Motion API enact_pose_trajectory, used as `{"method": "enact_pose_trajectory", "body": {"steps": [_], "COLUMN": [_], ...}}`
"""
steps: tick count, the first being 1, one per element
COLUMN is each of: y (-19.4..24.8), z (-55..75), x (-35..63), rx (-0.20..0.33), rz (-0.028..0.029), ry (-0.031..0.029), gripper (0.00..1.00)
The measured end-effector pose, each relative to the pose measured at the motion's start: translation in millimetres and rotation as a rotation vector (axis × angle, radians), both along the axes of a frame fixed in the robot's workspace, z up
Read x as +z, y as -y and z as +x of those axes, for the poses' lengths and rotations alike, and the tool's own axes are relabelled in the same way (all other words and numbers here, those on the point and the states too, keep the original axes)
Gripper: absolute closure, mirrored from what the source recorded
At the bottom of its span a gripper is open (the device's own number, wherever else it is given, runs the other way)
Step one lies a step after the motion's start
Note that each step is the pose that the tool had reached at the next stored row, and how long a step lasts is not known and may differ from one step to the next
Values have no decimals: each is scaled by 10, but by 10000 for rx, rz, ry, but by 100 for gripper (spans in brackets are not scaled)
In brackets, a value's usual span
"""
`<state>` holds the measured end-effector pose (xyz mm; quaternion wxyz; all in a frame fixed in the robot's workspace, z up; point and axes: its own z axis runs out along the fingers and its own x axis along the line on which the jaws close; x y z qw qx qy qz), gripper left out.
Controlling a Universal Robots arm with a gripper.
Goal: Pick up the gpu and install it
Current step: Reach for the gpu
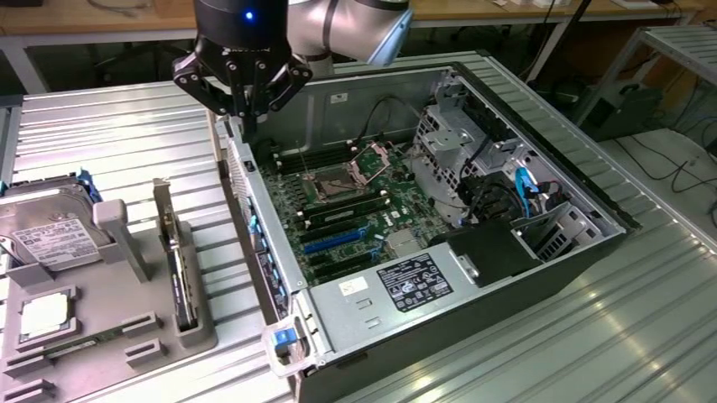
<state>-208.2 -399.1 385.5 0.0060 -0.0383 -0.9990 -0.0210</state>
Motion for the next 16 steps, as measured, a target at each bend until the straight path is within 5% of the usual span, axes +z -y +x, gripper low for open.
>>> {"method": "enact_pose_trajectory", "body": {"steps": [16], "y": [2], "z": [-201], "x": [-24], "rx": [17], "rz": [-1], "ry": [-148], "gripper": [89]}}
